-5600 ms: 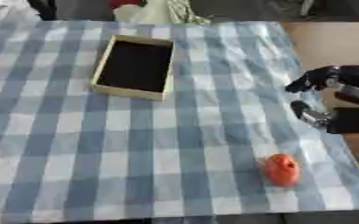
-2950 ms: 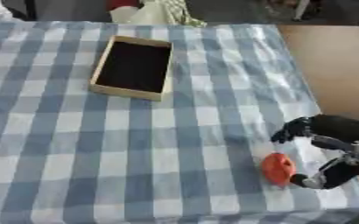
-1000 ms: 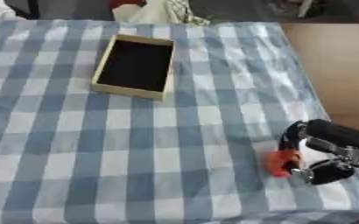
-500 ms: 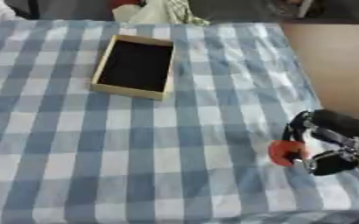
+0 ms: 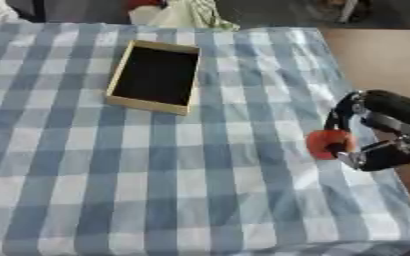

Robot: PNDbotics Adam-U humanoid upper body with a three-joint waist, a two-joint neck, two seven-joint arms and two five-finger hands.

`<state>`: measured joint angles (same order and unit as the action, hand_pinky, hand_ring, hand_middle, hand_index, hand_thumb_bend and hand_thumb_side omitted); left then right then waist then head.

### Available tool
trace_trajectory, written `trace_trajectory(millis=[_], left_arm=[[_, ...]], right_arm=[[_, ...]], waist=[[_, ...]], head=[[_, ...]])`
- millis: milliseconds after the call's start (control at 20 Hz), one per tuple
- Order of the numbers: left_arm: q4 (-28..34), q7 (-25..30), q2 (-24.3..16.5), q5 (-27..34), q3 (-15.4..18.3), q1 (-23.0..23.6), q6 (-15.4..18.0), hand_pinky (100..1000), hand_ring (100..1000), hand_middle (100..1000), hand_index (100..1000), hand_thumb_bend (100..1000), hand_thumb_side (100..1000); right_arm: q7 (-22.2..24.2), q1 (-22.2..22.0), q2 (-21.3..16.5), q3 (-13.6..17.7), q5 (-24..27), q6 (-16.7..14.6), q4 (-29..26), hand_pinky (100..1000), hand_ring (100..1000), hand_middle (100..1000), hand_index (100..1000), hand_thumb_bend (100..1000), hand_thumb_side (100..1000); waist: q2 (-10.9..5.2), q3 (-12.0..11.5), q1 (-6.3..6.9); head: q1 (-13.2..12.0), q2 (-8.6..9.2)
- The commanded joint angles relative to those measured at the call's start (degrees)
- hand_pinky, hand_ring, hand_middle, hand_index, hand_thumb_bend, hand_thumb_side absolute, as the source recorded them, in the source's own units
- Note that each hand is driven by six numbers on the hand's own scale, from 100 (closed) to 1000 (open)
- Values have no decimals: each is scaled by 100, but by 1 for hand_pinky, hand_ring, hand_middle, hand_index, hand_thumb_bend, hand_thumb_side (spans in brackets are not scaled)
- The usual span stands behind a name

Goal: Pick up objects on the table and place them in the box.

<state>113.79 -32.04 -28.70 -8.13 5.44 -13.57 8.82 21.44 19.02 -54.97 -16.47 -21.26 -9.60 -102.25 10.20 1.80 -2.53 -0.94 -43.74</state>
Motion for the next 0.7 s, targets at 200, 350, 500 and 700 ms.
trace_trajectory(millis=[200,350,500,700], left_arm=[[80,36,-145,-6,30,-63,4,743,754,713,824,557,668],[80,45,-139,5,20,-80,6,743,755,713,825,558,668],[80,49,-136,11,20,-90,7,743,755,713,825,558,668],[80,65,-119,26,8,-118,7,742,755,713,824,557,668]], right_arm=[[195,794,-210,-38,-48,80,-130,707,566,393,608,100,100],[331,1349,-42,-191,-128,81,36,712,570,401,609,100,100],[426,1899,189,-310,-233,58,299,716,571,425,610,100,100],[521,2596,575,-400,-372,52,715,717,568,424,611,100,100]], waist=[[-86,-41,6],[-80,-74,11],[-64,-102,26],[-26,-135,52]], head=[[17,-27],[43,-13],[56,17],[101,81]])
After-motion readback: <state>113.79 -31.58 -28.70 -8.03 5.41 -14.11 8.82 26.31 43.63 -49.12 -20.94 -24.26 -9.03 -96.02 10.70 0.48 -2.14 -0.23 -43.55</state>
